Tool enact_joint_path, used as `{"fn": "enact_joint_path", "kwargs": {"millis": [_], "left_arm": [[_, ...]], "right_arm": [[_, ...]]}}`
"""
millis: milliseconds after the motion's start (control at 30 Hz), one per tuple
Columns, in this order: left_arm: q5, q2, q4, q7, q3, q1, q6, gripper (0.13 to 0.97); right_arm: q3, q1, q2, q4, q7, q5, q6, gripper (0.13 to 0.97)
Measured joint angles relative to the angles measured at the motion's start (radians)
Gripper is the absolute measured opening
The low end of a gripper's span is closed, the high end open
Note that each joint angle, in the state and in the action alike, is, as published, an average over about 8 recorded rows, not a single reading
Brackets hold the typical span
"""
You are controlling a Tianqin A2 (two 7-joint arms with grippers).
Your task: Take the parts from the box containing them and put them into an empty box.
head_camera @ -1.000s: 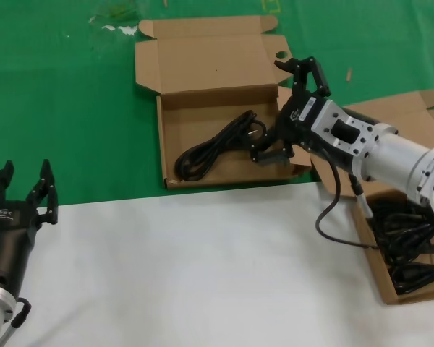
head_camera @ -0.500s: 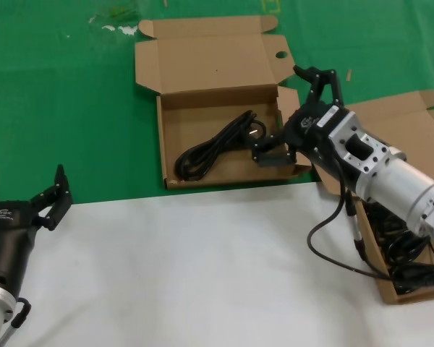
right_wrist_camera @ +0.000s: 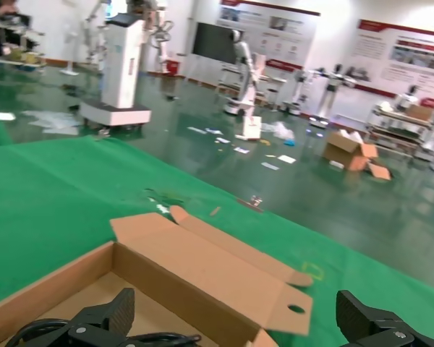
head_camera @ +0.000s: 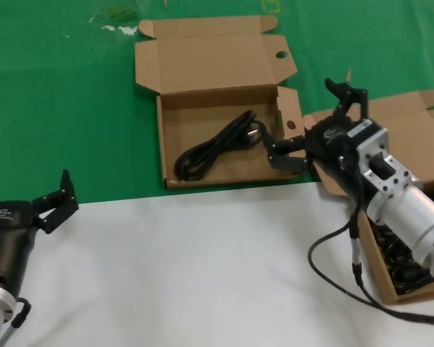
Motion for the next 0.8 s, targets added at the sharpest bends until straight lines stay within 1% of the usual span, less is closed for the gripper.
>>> {"fn": "enact_joint_path", "kwargs": {"millis": [67, 367, 800], "left_arm": [[0.0, 0.0, 0.0, 0.0, 0.0, 0.0, 0.0, 0.886], [0.0, 0.0, 0.0, 0.0, 0.0, 0.0, 0.0, 0.956], [0.0, 0.0, 0.0, 0.0, 0.0, 0.0, 0.0, 0.966]], "right_arm": [[0.01, -0.019, -0.005, 0.007, -0.003, 0.017, 0.018, 0.966], [0.054, -0.105, -0.028, 0.036, -0.017, 0.094, 0.101, 0.966], [0.117, -0.229, -0.061, 0.079, -0.037, 0.206, 0.22, 0.966]]}}
